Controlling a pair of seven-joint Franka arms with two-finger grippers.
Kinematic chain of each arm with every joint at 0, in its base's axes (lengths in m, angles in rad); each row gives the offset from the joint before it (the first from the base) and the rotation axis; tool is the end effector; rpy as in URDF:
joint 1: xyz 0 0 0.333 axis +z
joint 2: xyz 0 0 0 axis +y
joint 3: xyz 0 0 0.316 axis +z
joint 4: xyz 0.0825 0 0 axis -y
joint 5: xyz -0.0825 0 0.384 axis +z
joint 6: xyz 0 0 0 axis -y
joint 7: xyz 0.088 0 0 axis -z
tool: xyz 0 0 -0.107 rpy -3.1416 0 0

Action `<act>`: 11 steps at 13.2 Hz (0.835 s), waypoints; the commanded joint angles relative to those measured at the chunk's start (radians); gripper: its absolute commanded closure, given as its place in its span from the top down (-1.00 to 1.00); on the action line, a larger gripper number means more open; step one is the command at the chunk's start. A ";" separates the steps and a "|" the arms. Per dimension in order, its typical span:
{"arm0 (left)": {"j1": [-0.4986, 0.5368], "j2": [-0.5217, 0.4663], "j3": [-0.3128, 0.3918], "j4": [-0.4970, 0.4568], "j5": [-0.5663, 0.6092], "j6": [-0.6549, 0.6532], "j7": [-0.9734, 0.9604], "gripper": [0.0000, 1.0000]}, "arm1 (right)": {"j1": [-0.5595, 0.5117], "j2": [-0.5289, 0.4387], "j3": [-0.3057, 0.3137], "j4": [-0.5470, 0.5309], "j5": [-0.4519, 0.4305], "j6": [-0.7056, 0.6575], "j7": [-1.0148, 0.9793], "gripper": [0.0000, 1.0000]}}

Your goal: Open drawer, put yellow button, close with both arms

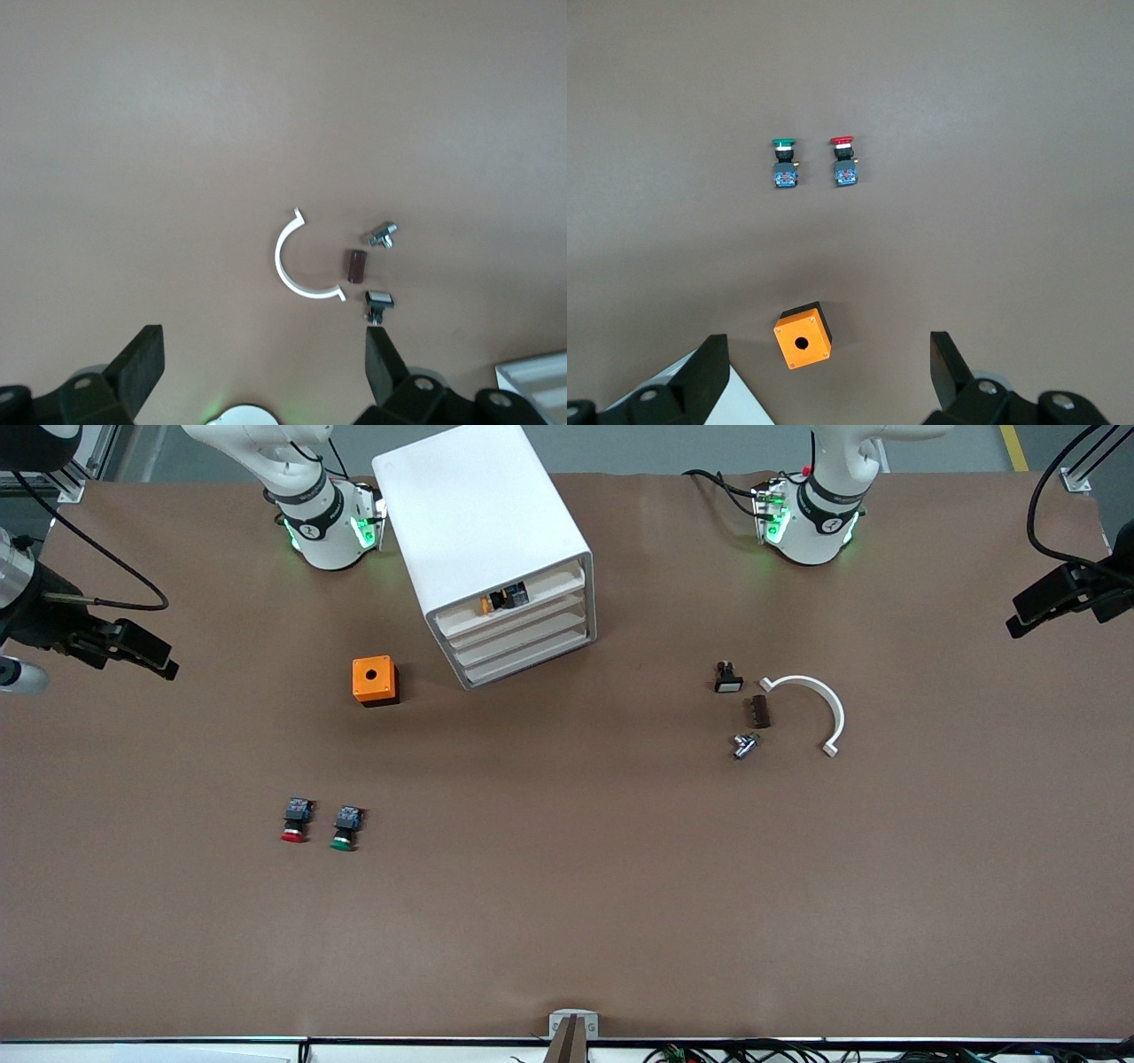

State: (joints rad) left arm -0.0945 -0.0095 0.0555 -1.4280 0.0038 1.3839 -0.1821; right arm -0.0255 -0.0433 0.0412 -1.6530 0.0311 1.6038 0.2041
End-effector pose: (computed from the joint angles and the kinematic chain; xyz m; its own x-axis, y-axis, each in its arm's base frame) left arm 0.5304 -0.0201 0.6796 0.9891 0.1433 -0.0334 0.1431 -0.9897 -0.0094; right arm 0.5429 0.0122 0.6123 0.9820 -0.1883 -0.0118 -0.1885 -0.9817 -0.0275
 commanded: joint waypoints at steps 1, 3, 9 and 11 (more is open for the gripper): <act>0.080 -0.131 -0.109 -0.173 -0.013 0.062 0.018 0.99 | -0.019 -0.006 0.017 0.001 -0.011 0.007 -0.012 0.99; 0.084 -0.165 -0.123 -0.213 -0.013 0.067 0.018 0.99 | -0.017 -0.006 0.022 0.002 -0.011 0.005 -0.011 1.00; 0.098 -0.184 -0.157 -0.244 -0.012 0.064 0.020 0.99 | -0.019 -0.007 0.020 0.002 -0.011 0.005 -0.012 1.00; 0.096 -0.178 -0.155 -0.236 -0.015 0.064 0.018 0.99 | -0.019 -0.007 0.020 0.001 -0.011 0.005 -0.012 1.00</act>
State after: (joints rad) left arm -0.0205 -0.1659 -0.0857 -1.6457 0.0020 1.4309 -0.1778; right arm -0.0255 -0.0433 0.0464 -1.6529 0.0311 1.6076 0.2041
